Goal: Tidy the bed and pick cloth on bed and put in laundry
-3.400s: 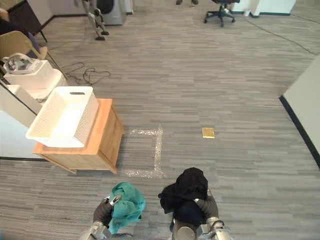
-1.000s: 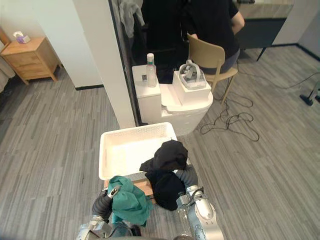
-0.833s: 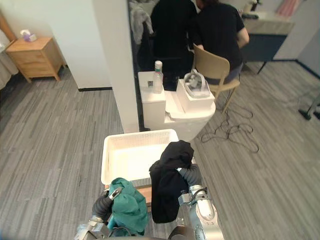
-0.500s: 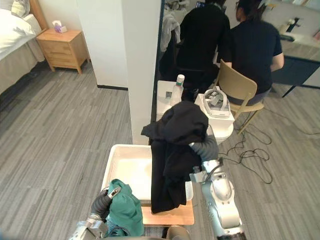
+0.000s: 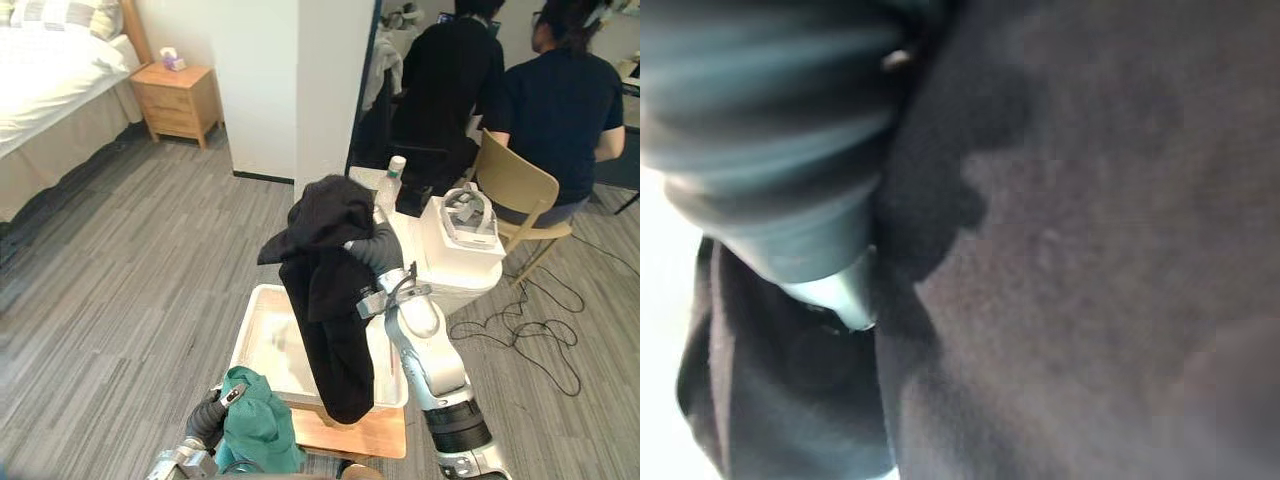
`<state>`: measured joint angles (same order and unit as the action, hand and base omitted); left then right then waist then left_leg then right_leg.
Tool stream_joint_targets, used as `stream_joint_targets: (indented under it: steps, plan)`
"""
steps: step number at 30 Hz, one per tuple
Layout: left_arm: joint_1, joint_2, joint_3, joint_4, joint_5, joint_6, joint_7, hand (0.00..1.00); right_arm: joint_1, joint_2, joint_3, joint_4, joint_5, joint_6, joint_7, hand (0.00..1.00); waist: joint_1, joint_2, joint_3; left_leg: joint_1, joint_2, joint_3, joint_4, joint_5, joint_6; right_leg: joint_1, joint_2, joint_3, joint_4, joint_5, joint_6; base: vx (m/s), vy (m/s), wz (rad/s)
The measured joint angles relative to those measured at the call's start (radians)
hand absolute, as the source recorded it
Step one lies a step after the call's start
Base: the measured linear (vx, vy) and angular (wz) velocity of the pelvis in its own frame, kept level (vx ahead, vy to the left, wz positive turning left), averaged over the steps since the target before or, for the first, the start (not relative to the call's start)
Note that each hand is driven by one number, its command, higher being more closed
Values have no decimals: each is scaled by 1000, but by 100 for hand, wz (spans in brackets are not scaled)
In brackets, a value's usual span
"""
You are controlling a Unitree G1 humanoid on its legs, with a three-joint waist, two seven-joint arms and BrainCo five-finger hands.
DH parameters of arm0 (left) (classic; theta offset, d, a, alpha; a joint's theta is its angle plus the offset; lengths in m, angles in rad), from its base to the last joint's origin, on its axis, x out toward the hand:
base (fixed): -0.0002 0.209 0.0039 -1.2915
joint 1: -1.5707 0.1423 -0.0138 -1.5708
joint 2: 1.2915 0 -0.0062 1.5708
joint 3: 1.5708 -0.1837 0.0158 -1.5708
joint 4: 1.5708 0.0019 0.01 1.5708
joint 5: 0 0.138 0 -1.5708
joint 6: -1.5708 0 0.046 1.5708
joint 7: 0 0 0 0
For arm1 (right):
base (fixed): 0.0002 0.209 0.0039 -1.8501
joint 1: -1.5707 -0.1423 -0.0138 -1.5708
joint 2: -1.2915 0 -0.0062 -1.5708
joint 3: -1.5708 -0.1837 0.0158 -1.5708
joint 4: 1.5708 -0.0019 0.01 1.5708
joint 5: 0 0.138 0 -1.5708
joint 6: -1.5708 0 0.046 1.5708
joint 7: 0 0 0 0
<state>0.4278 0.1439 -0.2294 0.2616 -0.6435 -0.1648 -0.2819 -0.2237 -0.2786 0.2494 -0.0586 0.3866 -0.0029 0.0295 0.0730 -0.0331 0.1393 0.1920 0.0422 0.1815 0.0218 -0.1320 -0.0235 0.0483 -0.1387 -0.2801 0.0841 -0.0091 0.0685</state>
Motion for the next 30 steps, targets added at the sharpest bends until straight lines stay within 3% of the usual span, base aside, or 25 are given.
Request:
stream_joint_targets:
  steps: [8, 12, 17, 18, 22, 26, 28, 30]
  plan:
    - [-8, 0, 6, 21, 0, 2, -2, 100, -149, 42, 33, 172, -50, -6, -80, 100, 2, 9, 4, -1, -9, -11, -20, 23, 3, 34, 3, -14, -81, 55, -1, -47, 7, 4]
    - [-38, 3, 6, 21, 0, 2, -22, 100, -234, 46, 33, 325, -84, -2, -144, 100, 27, 26, 22, -3, -11, -35, -21, 32, 2, 46, -2, -40, -83, 57, -1, -27, 5, 19]
    - [-139, 9, 27, -5, -3, 1, -25, 100, -394, 72, -18, 590, -103, -3, -201, 100, 41, 48, 130, -104, -14, -51, -20, 57, -8, -51, -18, -67, -46, 54, -12, -92, -11, 21]
    - [-177, 11, 35, -14, -4, -1, -26, 100, -443, 69, -47, 650, -106, -11, -205, 100, 42, 57, 180, -135, -13, -45, -20, 69, -5, -84, -24, -72, -34, 57, -17, -118, -22, 19]
    - [-254, 14, 44, -16, -15, -38, -25, 100, -490, 53, -139, 778, -116, -73, -204, 100, 38, 85, 281, -202, -13, -34, -16, 119, -12, -165, -36, -87, 2, 65, -26, -9, -18, 14]
    - [-271, 2, 46, -71, -15, -53, -23, 100, -471, 34, -166, 793, -115, -126, -199, 100, 25, 91, 310, -214, -14, -4, 0, 117, -14, -184, -40, -68, 17, 64, -26, 55, 2, -8]
    - [-287, -5, 52, -74, -15, -69, -20, 100, -440, 33, -182, 793, -115, -183, -214, 100, 24, 92, 312, -223, -14, 8, 8, 113, -19, -201, -41, -50, 24, 64, -27, 25, 3, -18]
    - [-295, -6, 64, -74, -15, -78, -18, 100, -407, 36, -192, 793, -115, -212, -228, 100, 21, 93, 313, -236, -14, 15, 21, 110, -22, -216, -41, -40, 30, 63, -28, 10, -10, -9]
